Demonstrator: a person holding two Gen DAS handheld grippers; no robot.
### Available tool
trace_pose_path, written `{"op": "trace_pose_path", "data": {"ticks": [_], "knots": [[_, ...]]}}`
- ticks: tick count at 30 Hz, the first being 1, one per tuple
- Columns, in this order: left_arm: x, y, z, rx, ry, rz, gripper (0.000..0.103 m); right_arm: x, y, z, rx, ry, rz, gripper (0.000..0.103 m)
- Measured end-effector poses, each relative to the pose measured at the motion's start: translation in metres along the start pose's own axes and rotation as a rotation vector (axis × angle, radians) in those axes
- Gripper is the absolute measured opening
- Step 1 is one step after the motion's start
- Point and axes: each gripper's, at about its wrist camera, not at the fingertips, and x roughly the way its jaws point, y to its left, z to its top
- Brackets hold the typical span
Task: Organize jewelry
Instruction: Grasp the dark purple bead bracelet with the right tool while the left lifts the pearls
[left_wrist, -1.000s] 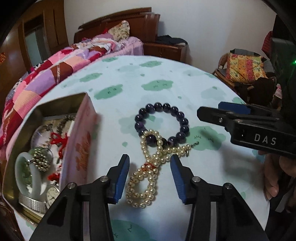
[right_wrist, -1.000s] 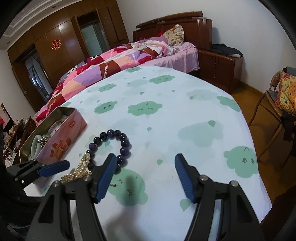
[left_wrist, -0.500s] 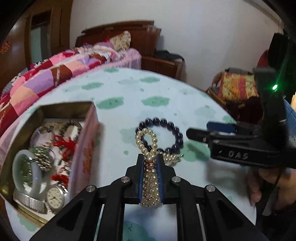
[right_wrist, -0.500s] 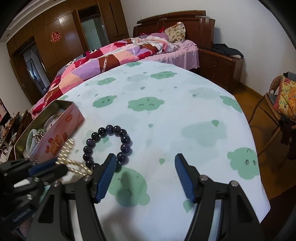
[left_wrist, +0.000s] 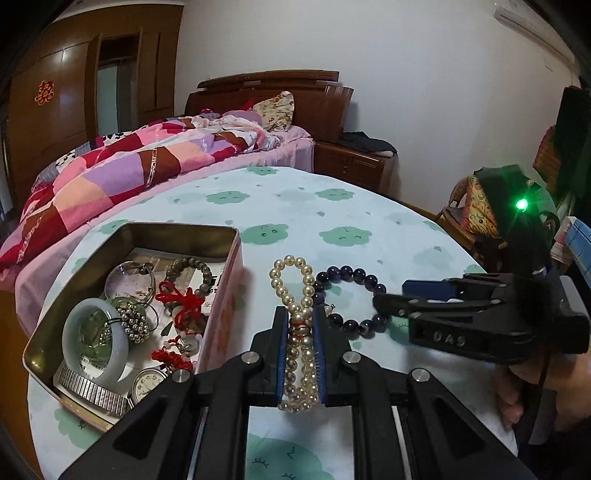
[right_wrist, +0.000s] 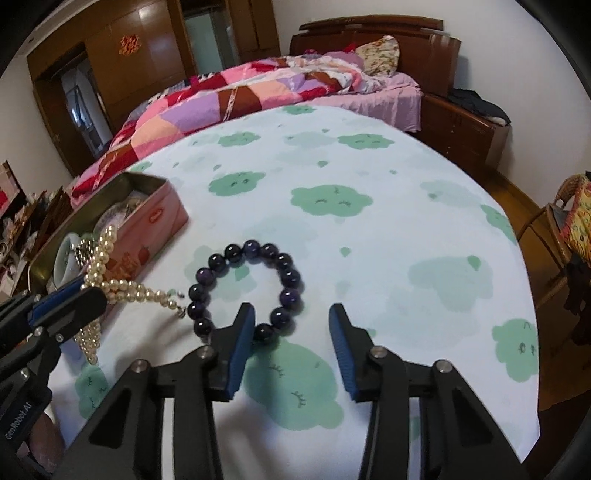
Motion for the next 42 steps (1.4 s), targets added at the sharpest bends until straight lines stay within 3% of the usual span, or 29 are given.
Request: {"op": "trace_pose_path", "data": {"ticks": [11, 12, 16, 19, 42], "knots": [[0.001, -0.002, -0.001, 0.005, 0.0, -0.006, 0.012, 0.007, 0.018, -0.001, -0.085, 0.038, -0.046, 0.044], [0.001, -0.003, -0.001, 0.004, 0.001, -0.009, 0.012, 0.007, 0.02, -0.001, -0.098, 0.039, -0.051, 0.043], [0.0, -0.002, -0.001, 0.005, 0.0, -0.013, 0.012, 0.006, 0.027, -0.004, -0.137, 0.034, -0.04, 0.019], [-0.001, -0.001, -0.001, 0.003, 0.0, -0.017, 0.012, 0.003, 0.024, -0.007, -0.116, 0.021, -0.023, 0.016], [-0.019, -0.005, 0.002, 0.015, -0.032, -0.025, 0.012, -0.051, 0.024, -0.013, -0.035, -0.145, 0.08, 0.016]]}}
